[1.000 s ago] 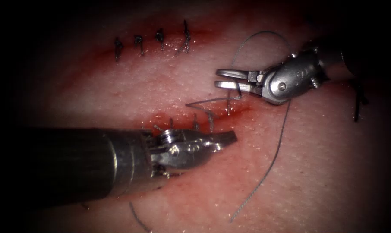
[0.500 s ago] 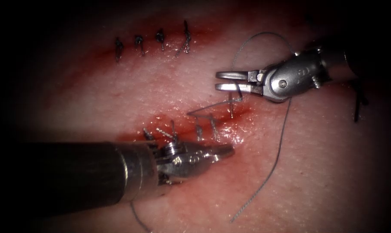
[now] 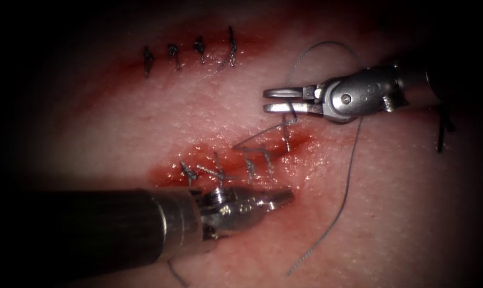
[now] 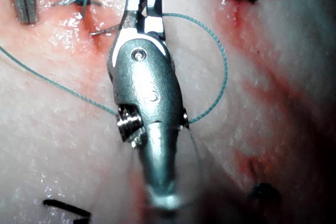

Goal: Wound Closure

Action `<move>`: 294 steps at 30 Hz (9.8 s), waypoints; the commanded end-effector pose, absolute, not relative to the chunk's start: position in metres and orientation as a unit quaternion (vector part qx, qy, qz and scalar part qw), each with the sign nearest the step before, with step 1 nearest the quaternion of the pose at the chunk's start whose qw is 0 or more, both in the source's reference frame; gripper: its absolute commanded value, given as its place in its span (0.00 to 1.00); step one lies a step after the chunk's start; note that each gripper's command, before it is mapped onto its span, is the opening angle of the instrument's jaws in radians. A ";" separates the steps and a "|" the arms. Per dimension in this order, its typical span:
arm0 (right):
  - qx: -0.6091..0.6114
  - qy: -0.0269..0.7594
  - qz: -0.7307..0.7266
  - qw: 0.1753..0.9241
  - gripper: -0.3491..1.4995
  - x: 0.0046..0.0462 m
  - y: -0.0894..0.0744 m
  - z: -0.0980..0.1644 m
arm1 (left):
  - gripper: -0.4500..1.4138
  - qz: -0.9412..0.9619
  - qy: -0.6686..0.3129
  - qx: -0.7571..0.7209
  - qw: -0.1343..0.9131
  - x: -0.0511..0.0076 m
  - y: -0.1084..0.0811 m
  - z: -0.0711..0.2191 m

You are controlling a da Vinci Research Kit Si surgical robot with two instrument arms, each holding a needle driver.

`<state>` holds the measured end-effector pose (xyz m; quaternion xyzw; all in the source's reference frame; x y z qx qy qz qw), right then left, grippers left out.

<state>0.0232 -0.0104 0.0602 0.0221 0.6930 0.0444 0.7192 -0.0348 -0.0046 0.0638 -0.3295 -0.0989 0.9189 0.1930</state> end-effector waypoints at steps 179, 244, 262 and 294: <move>0.195 0.498 0.110 0.838 0.00 0.0200 -0.019 0.061 | 0.00 0.661 -0.289 -0.623 0.304 -0.0288 -0.003 0.030; 0.065 0.391 0.192 0.898 0.43 0.0237 -0.019 0.055 | 0.00 0.791 -0.065 -0.516 0.323 -0.0216 0.000 0.039; 0.121 0.382 0.150 0.904 0.00 0.0240 -0.024 0.050 | 0.00 0.797 -0.050 -0.525 0.295 -0.0219 0.000 0.040; 0.075 0.411 0.072 0.906 0.78 0.0244 -0.020 0.048 | 0.00 0.805 -0.048 -0.524 0.274 -0.0225 -0.001 0.041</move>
